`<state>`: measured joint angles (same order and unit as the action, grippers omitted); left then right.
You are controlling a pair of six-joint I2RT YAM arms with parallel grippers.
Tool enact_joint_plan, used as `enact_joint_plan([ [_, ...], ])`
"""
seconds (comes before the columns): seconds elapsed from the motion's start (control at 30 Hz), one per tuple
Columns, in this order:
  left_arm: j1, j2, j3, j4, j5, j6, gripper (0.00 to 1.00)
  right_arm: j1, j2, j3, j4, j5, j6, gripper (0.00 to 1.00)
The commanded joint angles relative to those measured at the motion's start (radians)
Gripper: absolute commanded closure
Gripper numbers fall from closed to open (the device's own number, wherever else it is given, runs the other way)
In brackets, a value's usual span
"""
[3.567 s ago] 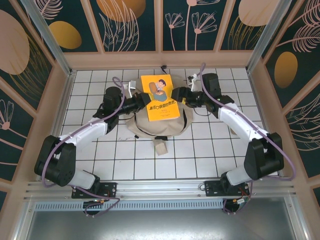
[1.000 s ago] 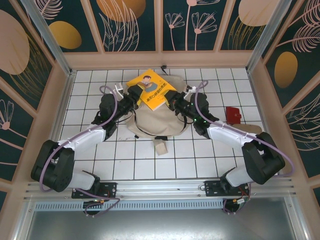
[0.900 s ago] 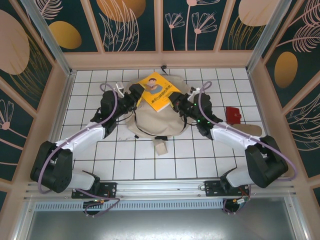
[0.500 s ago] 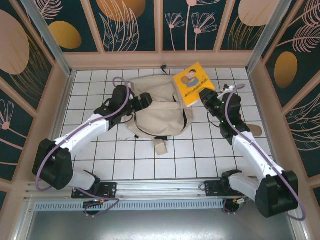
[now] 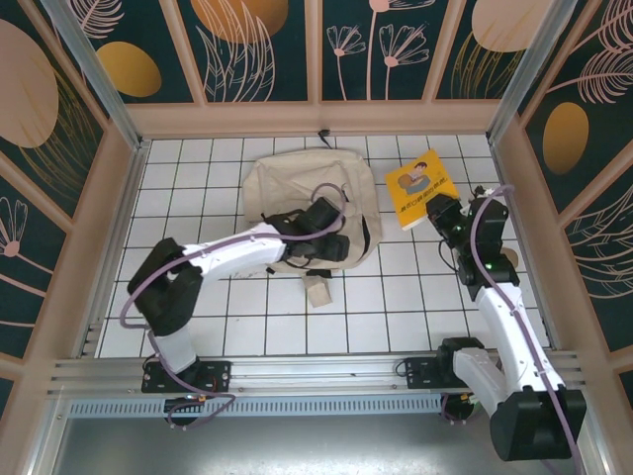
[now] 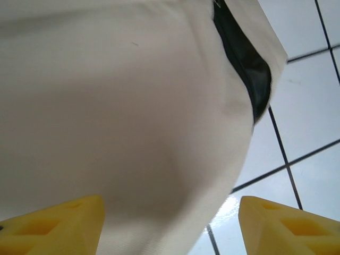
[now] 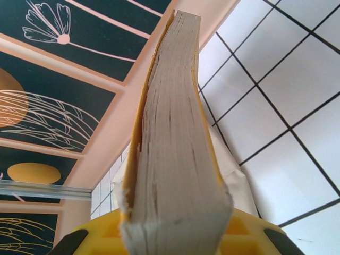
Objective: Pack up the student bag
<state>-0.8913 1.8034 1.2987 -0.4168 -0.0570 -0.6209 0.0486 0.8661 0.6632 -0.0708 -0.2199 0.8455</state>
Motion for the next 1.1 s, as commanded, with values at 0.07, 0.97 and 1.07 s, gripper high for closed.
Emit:
enact_joint_plan([
  [0.07, -0.074, 0.121, 0.142, -0.184, -0.154, 0.002, 0.35, -0.019, -0.047, -0.022, 0.040, -0.073, -0.013, 1.00],
  [0.97, -0.069, 0.116, 0.245, -0.127, -0.372, 0.061, 0.93, -0.027, -0.032, 0.010, -0.036, -0.113, -0.057, 1.00],
  [1.07, -0.054, 0.085, 0.251, -0.106, -0.386, 0.073, 0.96, -0.027, -0.046, 0.009, -0.067, -0.113, -0.079, 1.00],
])
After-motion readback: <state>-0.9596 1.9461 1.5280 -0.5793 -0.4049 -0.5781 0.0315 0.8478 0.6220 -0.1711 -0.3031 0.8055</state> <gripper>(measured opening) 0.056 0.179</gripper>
